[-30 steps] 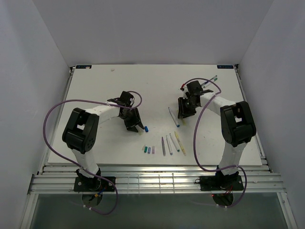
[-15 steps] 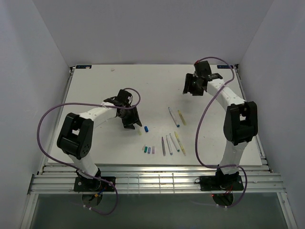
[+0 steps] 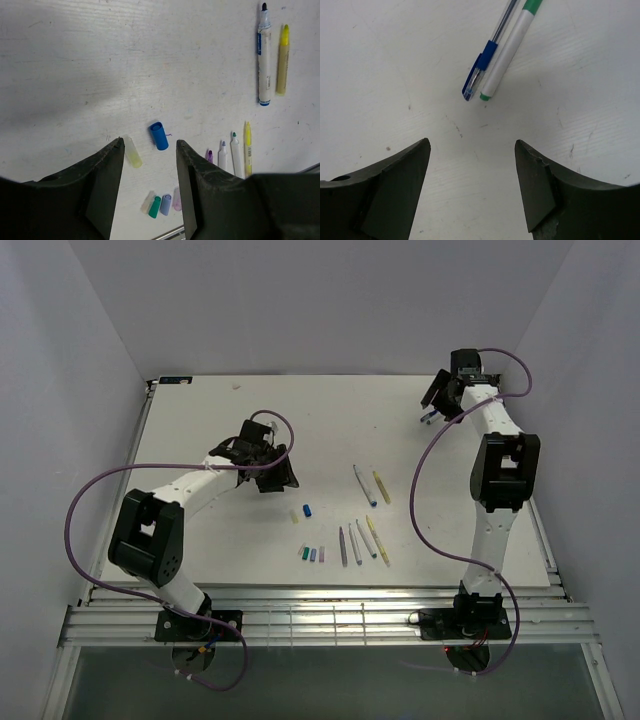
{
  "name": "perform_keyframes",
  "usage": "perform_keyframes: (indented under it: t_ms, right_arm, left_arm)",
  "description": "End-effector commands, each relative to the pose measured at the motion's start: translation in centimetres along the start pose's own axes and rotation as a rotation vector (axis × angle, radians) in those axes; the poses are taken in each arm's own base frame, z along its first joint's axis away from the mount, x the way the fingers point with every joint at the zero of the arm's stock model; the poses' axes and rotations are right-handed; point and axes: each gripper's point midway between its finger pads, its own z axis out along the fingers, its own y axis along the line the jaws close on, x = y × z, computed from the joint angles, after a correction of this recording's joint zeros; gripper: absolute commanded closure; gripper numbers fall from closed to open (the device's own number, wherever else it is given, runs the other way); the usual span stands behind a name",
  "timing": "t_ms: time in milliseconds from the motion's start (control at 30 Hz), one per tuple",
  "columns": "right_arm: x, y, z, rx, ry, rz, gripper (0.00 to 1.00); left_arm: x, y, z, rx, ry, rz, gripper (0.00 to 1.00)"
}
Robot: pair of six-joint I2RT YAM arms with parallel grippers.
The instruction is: Open the pen caps
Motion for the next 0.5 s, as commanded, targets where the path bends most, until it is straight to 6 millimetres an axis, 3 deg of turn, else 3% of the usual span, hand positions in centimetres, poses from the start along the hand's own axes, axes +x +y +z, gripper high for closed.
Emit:
perform_keyframes:
  t_ms: [0, 200, 467]
  right_arm:
    - [-2.6, 0.8, 0.6, -0.012, -0.052, 0.012, 0.25]
    - [-2.2, -0.2, 2.9, 0.028, -0.039, 0.048, 0.24]
    - [-1.9, -1.1, 4.2, 0.066, -0.042, 0.041, 0.27]
  left_arm:
    - [-1.7, -2.0, -1.5, 0.086, -0.089, 0.044, 0.43]
    - [-1.7, -2.7, -0.8, 0.121, -0.078, 0.049, 0.44]
    - [-1.9, -2.7, -0.6, 0.126, -0.085, 0.061, 0.44]
